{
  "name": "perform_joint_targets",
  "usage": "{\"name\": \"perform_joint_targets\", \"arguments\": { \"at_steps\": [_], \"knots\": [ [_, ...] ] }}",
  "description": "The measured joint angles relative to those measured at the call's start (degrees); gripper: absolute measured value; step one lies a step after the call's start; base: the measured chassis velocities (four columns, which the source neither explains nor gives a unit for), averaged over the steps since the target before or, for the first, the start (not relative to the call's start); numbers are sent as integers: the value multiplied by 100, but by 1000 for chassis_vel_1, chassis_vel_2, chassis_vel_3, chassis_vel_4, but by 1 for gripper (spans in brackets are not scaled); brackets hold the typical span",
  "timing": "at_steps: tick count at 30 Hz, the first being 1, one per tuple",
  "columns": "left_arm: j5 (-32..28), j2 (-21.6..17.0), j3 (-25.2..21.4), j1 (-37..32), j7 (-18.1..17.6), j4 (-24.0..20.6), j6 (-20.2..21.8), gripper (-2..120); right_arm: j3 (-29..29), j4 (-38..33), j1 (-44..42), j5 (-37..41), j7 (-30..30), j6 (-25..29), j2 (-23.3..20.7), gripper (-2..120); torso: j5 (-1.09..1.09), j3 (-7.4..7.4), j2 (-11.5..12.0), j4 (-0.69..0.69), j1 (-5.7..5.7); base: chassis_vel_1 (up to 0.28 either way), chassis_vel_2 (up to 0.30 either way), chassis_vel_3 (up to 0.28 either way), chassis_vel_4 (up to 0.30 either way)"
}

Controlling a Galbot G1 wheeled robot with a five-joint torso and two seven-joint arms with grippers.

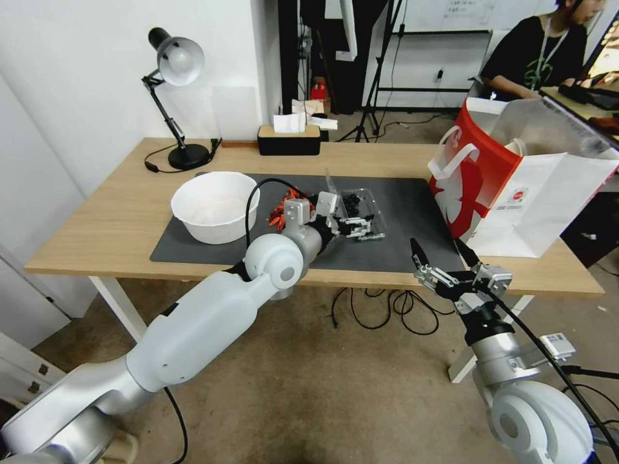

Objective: Close the disposable takeout box, then place it into the delivery bag.

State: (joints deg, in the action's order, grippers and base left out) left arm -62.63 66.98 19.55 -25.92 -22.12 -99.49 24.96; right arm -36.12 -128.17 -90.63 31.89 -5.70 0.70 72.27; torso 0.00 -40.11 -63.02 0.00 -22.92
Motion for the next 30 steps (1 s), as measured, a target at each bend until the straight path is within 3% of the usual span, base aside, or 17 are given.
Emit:
{"name": "perform_joint_targets", "arguments": {
  "at_steps": [30],
  "knots": [
    [-14, 521, 282, 306, 387, 539, -179, 100, -141, -45, -142, -2, -5, 128, 5, 100, 0, 0, -1, 0, 0, 0, 0, 0, 0]
  ]
}}
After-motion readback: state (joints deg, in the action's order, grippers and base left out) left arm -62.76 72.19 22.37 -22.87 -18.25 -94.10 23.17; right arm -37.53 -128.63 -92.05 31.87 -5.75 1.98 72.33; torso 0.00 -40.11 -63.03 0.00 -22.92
